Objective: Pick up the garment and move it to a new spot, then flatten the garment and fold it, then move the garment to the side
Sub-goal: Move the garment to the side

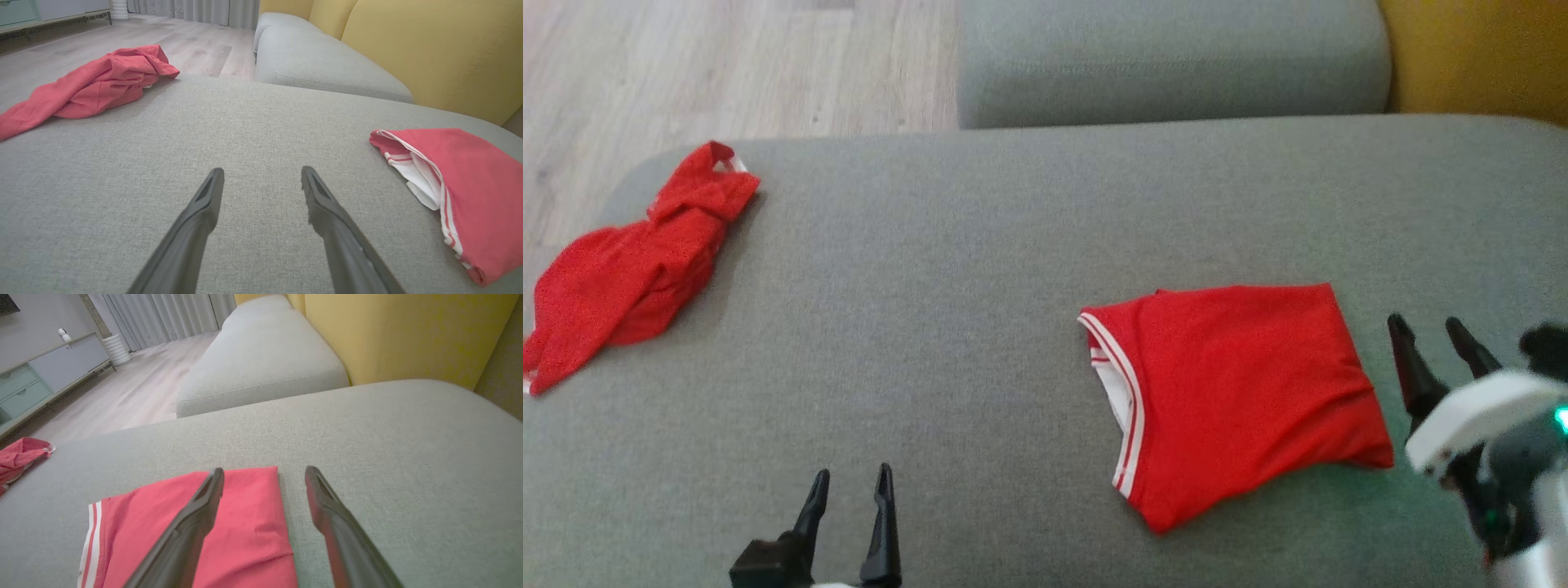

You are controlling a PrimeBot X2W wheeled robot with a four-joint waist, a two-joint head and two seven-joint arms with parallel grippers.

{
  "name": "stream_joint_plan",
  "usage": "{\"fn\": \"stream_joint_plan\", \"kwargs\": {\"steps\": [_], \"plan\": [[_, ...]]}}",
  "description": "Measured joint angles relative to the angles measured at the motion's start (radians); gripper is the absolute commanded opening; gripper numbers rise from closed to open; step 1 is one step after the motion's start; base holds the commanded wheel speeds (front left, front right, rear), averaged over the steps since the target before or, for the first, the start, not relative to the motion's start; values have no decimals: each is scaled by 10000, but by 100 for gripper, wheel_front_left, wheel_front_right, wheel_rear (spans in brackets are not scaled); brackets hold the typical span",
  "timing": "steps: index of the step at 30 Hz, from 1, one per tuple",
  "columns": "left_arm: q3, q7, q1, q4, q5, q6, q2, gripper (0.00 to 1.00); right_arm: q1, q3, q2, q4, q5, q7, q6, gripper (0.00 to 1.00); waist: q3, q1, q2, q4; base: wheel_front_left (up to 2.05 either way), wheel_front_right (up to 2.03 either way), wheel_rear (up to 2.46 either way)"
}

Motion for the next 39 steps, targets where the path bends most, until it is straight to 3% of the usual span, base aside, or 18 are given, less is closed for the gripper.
{"fn": "stream_joint_plan", "kwargs": {"steps": [3,6,14,15,16,21,25,34,39], "plan": [[-140,0,-142,-2,0,27,0,100,-764,-84,-324,299,744,2071,0,100,311,0,0,54,0,0,0],[-326,0,-492,0,0,44,-2,100,-1133,-107,-500,897,1122,3317,0,100,643,0,0,172,0,0,0],[-474,0,-959,17,69,134,-6,100,-1870,-65,-713,2844,1131,4406,0,100,1268,0,0,628,0,0,0],[-489,0,-996,17,69,159,-6,100,-2021,-31,-711,2972,1118,4460,0,67,1331,0,0,653,0,0,0],[-500,0,-1035,15,69,161,-6,100,-2187,-52,-709,3074,1139,4460,0,0,1394,0,0,666,0,0,0],[-610,0,-1228,-35,69,265,-8,100,-3078,-232,-713,3603,1306,4038,0,0,1688,0,0,551,0,0,0],[-623,0,-1400,-196,130,336,-12,100,-3887,-284,-1097,3885,591,3051,0,0,1997,0,0,196,0,0,0],[-922,0,-2005,-418,790,188,-35,100,-6505,-2408,-2491,5582,-1519,495,0,0,3190,0,0,-663,0,0,0],[-936,-2,-2053,-673,1009,236,-35,100,-7367,-3985,-3028,6416,-3018,-194,0,0,3843,0,0,-779,0,0,0]]}}
